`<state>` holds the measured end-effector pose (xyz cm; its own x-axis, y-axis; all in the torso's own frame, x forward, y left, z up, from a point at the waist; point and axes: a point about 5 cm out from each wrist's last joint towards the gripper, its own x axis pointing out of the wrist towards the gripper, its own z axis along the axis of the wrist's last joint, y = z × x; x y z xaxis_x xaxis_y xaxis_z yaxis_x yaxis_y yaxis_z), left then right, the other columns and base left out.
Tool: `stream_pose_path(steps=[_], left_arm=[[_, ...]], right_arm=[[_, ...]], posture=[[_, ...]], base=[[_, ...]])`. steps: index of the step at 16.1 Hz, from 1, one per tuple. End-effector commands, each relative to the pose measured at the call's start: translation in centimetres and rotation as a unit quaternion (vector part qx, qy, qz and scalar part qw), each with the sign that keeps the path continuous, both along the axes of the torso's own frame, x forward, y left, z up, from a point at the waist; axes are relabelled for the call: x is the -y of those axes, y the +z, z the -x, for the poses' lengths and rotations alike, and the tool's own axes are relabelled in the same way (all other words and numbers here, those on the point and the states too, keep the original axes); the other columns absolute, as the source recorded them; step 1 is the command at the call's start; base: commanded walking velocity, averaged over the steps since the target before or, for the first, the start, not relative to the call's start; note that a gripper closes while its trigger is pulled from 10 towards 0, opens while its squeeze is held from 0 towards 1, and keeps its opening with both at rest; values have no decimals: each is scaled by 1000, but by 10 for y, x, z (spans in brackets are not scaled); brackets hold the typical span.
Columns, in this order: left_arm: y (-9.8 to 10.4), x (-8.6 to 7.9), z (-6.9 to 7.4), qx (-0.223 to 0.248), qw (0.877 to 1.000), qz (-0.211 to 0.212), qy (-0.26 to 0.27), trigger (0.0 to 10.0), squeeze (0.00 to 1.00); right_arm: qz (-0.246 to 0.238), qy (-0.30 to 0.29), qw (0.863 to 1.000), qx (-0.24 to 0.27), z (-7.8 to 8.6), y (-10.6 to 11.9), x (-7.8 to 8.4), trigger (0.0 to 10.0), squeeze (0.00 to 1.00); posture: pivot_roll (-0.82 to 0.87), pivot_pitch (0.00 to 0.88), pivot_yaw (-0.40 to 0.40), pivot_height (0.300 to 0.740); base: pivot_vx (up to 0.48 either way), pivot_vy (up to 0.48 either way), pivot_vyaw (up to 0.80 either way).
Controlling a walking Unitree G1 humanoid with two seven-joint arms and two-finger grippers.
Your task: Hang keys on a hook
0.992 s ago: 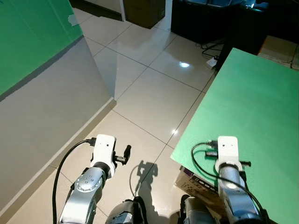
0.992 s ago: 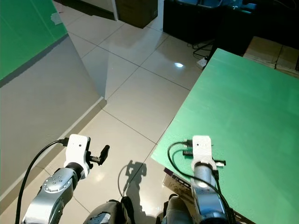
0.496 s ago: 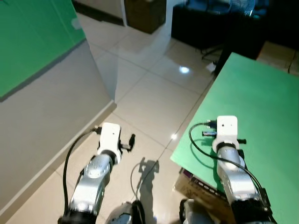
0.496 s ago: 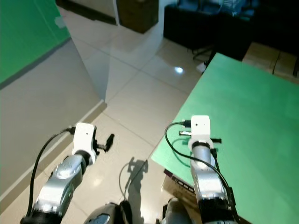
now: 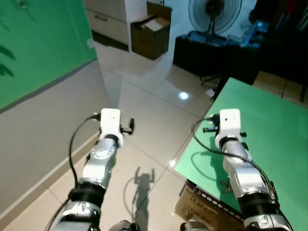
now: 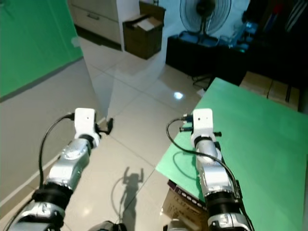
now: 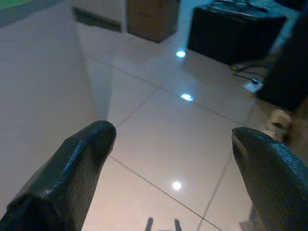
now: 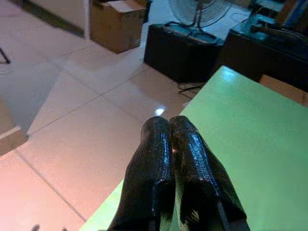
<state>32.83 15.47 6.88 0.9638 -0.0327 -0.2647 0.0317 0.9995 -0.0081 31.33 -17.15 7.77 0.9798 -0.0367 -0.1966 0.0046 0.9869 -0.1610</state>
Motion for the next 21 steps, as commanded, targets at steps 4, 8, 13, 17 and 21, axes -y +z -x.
stream_pose_path(steps=[4,8,13,17,21], left_arm=[[-15,-28,6,-23,996,47,75,10000,0],[-40,-38,39,-34,990,76,114,10000,0],[-44,-13,40,-41,995,63,65,10000,0],[-33,-14,37,-7,996,66,58,10000,0],[-11,-16,48,55,996,56,48,10000,0]], right_arm=[[24,56,997,-50,19,-34,-11,0,0],[-21,48,996,-68,23,-42,-9,0,0],[13,64,995,-69,14,-41,0,0,0],[-9,37,998,-49,20,-43,-5,0,0],[-41,16,999,26,25,-19,7,0,0]], posture=[[-122,0,19,740],[-98,0,-45,740],[-116,0,-47,740],[-127,0,-28,740],[-130,0,-38,740]], base=[[0,0,0],[0,0,0],[0,0,0],[0,0,0],[0,0,0]])
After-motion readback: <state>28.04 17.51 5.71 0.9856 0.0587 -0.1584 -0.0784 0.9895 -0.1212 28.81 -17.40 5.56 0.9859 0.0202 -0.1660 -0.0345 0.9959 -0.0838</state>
